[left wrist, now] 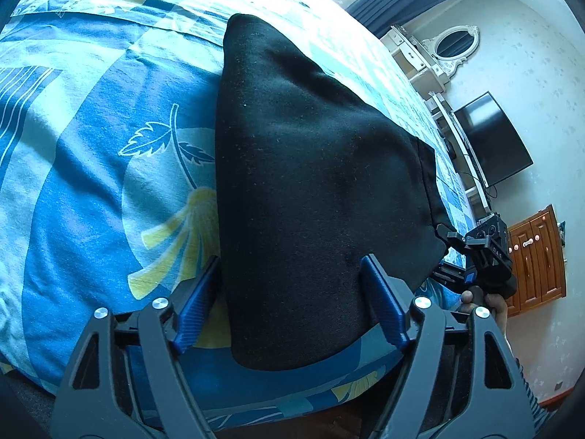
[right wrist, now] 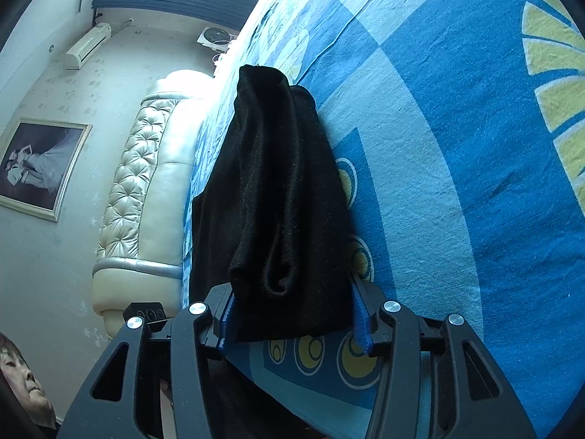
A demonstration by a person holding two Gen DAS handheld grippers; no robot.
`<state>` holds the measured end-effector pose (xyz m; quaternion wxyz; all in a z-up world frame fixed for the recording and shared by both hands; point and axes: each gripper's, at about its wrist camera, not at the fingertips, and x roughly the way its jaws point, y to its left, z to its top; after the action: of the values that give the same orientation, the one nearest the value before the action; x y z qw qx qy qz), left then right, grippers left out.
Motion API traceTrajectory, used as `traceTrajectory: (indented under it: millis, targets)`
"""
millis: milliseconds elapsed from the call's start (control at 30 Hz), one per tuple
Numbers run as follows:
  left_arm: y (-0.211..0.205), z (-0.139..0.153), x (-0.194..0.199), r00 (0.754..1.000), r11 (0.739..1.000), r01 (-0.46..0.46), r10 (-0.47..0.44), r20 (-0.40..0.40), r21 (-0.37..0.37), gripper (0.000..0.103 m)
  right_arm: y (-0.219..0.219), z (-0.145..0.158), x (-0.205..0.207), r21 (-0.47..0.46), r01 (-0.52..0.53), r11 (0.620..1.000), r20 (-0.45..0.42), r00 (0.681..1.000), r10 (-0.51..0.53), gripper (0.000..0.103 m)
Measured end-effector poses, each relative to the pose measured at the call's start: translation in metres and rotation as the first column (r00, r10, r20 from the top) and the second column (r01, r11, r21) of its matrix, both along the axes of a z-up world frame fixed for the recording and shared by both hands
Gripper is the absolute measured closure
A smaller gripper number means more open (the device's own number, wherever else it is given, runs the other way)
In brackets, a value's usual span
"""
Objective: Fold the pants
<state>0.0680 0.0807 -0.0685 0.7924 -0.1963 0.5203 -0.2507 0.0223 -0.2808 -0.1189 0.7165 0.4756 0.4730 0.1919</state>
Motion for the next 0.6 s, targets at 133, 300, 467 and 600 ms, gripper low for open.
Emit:
traceTrajectory:
  millis: [133, 300, 467, 600]
  targets:
    - [-0.010, 0.002, -0.005, 0.999, 0.999, 0.016, -0.018, 0.033, 0.046, 0.011, -0.002, 0.003, -0.004, 0.040, 0.012, 0.999, 0.025, 1.000, -0.013, 0.041]
    - [-0.017, 0.003, -0.011, 0.998, 0.995, 0.007, -0.012, 0.055, 0.098, 0.009, -0.003, 0.008, -0.010, 0.067, 0.019, 0.998, 0.051, 0.998, -0.022, 0.032]
    - [-0.017, 0.006, -0.016, 0.999, 0.991, -0.010, 0.004, 0.045, 0.131, 0.009, -0.008, 0.009, -0.016, 0.071, 0.019, 0.997, 0.059, 0.998, -0.023, 0.030]
    - [-0.019, 0.010, -0.023, 0.999, 0.985, -0.022, 0.015, 0.040, 0.174, 0.009, -0.011, 0.010, -0.022, 0.075, 0.007, 0.997, 0.061, 0.998, -0.012, 0.028]
